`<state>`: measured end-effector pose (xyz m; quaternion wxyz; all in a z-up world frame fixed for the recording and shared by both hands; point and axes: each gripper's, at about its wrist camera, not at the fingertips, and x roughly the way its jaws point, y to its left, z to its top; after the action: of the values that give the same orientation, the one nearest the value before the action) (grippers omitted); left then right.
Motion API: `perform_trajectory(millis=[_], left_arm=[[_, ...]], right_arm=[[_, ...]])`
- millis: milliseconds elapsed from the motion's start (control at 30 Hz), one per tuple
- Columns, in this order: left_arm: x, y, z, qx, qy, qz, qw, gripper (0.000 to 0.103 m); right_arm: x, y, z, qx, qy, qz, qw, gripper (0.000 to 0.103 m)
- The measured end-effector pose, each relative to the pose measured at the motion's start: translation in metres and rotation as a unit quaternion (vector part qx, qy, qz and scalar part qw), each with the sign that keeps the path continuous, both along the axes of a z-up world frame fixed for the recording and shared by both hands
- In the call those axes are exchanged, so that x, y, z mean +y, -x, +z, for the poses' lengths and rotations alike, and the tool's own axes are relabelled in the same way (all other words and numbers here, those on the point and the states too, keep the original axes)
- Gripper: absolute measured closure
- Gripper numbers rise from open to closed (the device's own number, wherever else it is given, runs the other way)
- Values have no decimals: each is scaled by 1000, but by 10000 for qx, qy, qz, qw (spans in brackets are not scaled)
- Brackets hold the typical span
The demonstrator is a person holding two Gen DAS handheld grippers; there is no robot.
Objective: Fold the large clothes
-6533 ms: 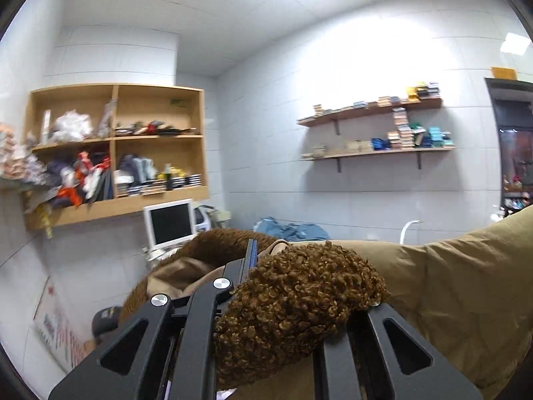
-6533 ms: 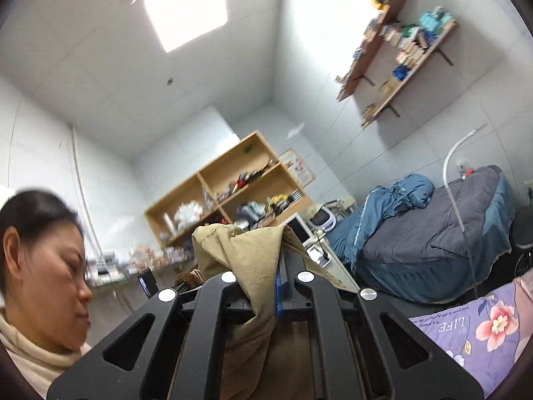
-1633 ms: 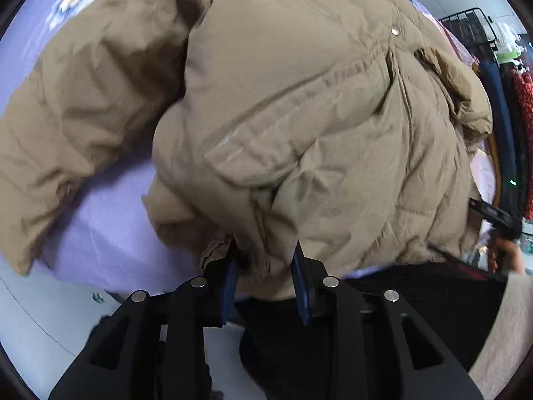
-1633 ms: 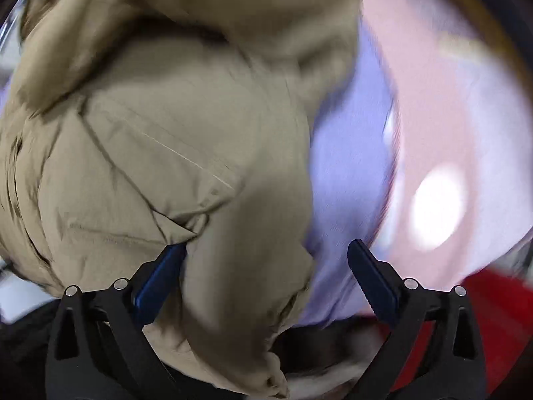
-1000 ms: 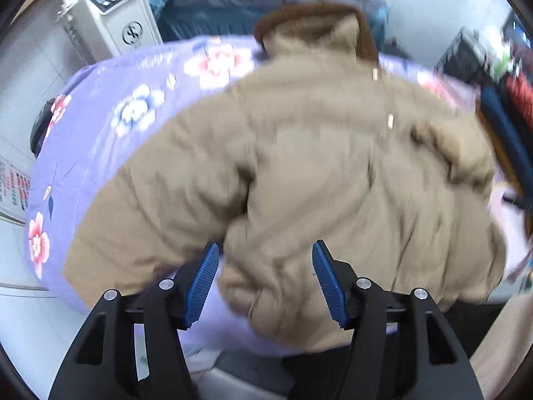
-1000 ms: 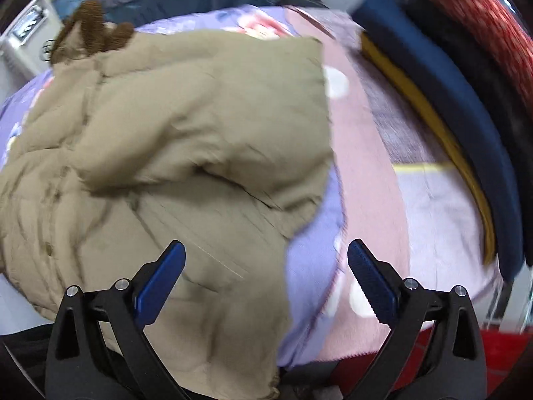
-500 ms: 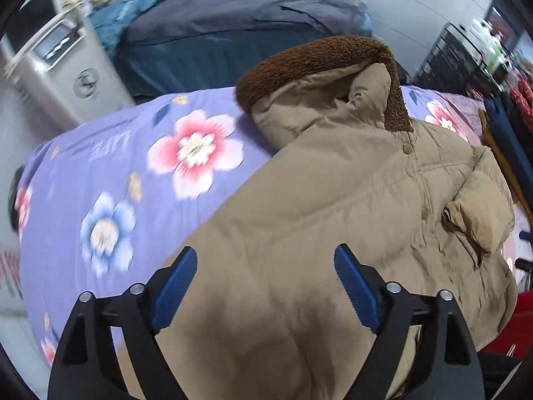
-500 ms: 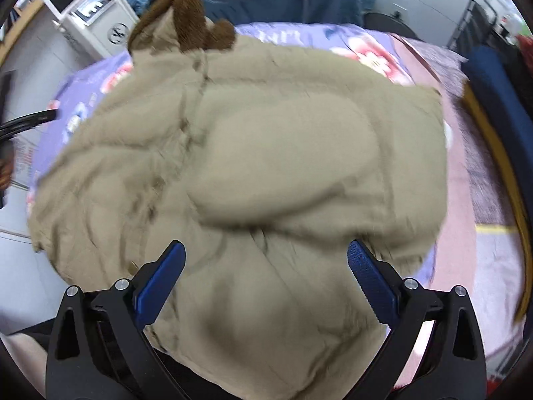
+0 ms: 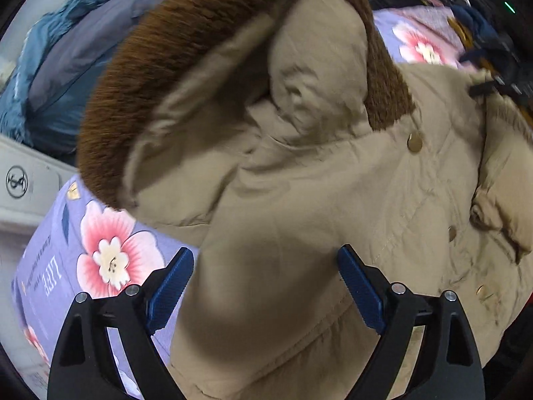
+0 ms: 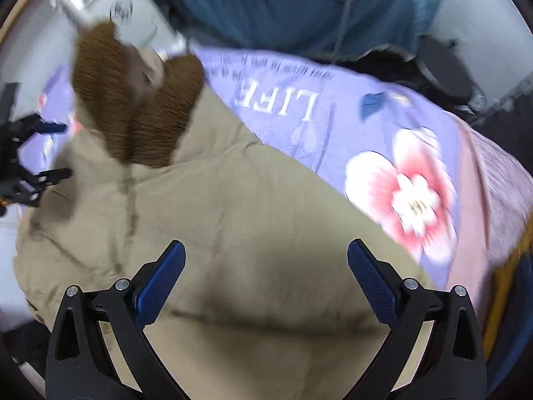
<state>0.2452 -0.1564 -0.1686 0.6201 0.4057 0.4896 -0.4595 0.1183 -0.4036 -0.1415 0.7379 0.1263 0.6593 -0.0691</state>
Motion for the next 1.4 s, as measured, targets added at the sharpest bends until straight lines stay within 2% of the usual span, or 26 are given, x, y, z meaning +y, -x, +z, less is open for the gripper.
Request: perform_trajectory(millis=[100, 167, 233, 267, 300, 333, 367, 467, 533, 633, 700, 733, 800, 833, 867, 933, 967, 1000, 1033, 1067, 1100, 1167, 1233, 1267, 1333, 1400], left_arm=[[-4, 8, -18, -6, -168, -270, 9995, 18], [-6, 9, -27, 99, -190, -269, 9994, 23], [-7, 9, -33, 168, -201, -250, 9993, 30], [-8, 9, -36, 195, -199, -262, 9993, 36], [-10, 11, -37, 215, -202, -286, 9992, 43], [-11, 13, -37, 215, -209, -337, 9990, 47], [-14, 16, -36, 165, -214, -417, 9988, 56], [-21, 24, -22, -59, -150, -573, 9982, 77], [-26, 29, -6, -283, 53, -653, 9974, 82], [-44, 25, 23, -471, 539, -474, 9963, 84], [-63, 22, 38, -574, 798, -300, 9947, 84], [-73, 21, 40, -575, 806, -249, 9948, 84], [-91, 22, 29, -812, 688, -215, 9941, 82], [-99, 25, 17, -941, 495, -210, 9941, 80], [-105, 29, 5, -1112, 282, -190, 9932, 73], [-103, 33, 3, -1280, 246, -102, 9914, 71], [-99, 33, 10, -1277, 356, 13, 9912, 68], [-88, 32, 20, -1270, 494, 204, 9905, 53], [-72, 30, 31, -1307, 620, 368, 9888, 40], [-53, 33, 47, -1393, 883, 559, 9847, 25], [-35, 37, 64, -1411, 1156, 706, 9807, 23], [3, 41, 89, -1103, 1468, 984, 9780, 23], [38, 51, 99, -720, 1585, 1197, 9774, 23], [57, 65, 101, -612, 1599, 1255, 9772, 23], [84, 87, 96, -430, 1440, 1180, 9816, 24], [109, 120, 80, -186, 1071, 1019, 9888, 29]], right_arm=[[-6, -22, -37, 449, -62, 302, 9985, 7], [-3, -26, -55, 527, -196, 438, 9975, 7], [6, -24, -58, 293, -230, 589, 9976, 22], [10, -21, -57, 183, -198, 617, 9977, 37], [15, -16, -53, 15, -164, 629, 9979, 57], [19, -11, -48, -156, -170, 643, 9977, 68], [24, -2, -39, -392, -162, 640, 9970, 81], [31, 24, -10, -931, 0, 375, 9949, 89], [25, 40, 15, -1252, 133, 25, 9920, 90], [15, 54, 42, -1559, 490, -381, 9858, 91], [6, 55, 47, -1483, 779, -506, 9846, 90], [0, 52, 44, -1416, 864, -611, 9843, 89], [-17, 46, 27, -1310, 941, -1066, 9811, 76], [-21, 43, 18, -1166, 893, -1188, 9820, 70], [-27, 41, 11, -901, 880, -1366, 9826, 62], [-26, 49, 24, -1141, 793, -1665, 9762, 61], [-22, 60, 40, -1496, 736, -1829, 9689, 50], [-17, 71, 50, -1679, 774, -1941, 9634, 29], [-11, 82, 63, -1840, 836, -2045, 9578, 21], [-2, 96, 74, -2040, 818, -2088, 9529, 18], [8, 110, 83, -2164, 726, -2104, 9506, 18], [30, 131, 90, -2242, 571, -2037, 9513, 18], [58, 154, 91, -2239, 566, -1683, 9583, 18], [84, 168, 89, -2150, 635, -1296, 9659, 18], [116, 188, 82, -1936, 700, -816, 9752, 18], [153, 212, 64, -1507, 543, -333, 9865, 18]])
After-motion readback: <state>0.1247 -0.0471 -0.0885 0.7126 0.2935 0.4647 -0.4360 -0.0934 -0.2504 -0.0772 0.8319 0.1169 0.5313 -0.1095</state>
